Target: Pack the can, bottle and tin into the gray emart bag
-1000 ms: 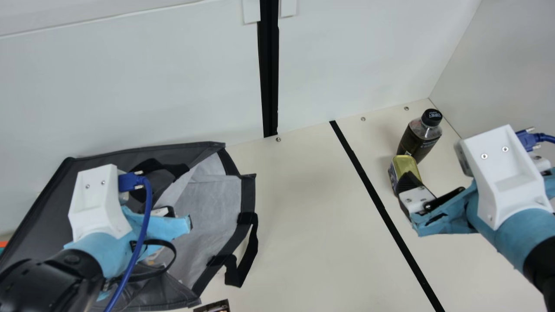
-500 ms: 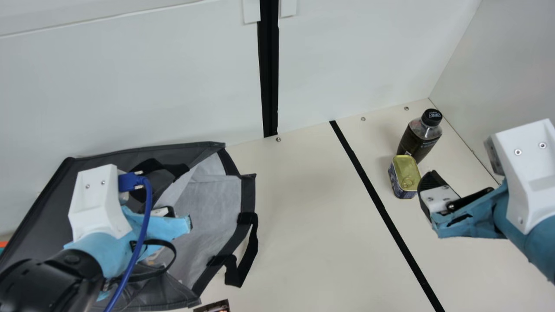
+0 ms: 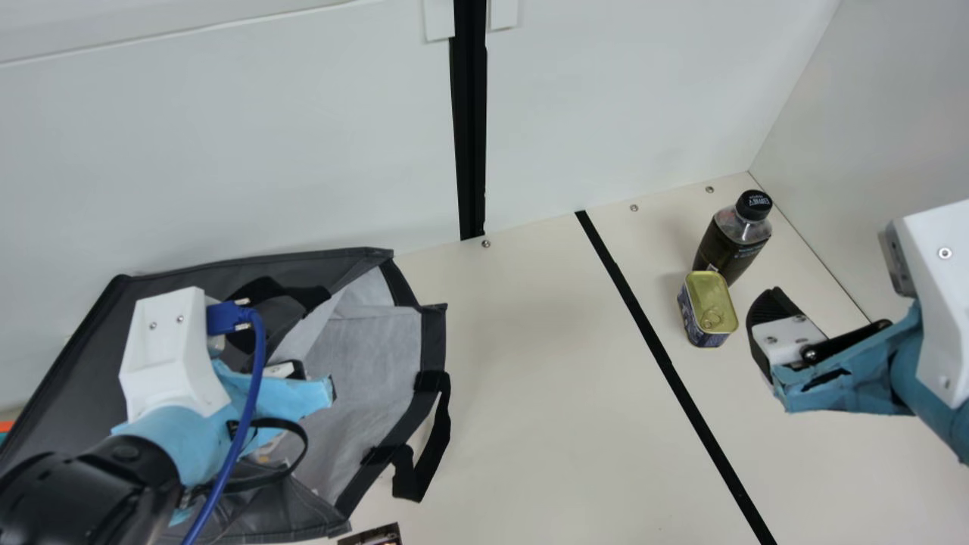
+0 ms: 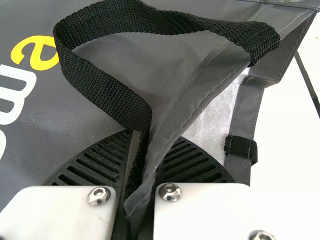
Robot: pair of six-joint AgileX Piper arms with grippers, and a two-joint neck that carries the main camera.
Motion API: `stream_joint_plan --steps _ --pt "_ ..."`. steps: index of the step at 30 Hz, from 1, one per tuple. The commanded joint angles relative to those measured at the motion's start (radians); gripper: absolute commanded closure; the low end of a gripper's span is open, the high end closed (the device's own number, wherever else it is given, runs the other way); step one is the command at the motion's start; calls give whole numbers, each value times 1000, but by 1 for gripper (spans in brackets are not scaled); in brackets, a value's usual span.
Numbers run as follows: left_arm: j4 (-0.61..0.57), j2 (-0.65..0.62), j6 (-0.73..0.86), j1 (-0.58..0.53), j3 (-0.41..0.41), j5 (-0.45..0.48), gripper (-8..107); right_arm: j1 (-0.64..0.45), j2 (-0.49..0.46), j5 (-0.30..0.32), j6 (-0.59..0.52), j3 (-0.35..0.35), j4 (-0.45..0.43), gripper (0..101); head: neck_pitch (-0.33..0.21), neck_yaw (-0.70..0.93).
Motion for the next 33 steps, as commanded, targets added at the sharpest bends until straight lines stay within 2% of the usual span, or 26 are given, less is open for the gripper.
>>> stream_joint_plan --steps 1,33 --pt "0 0 0 0 0 0 89 2 0 2 0 -4 -4 11 -23 -1" --pt "0 0 0 0 0 0 89 -151 -23 2 -13 -6 68 11 -23 -1"
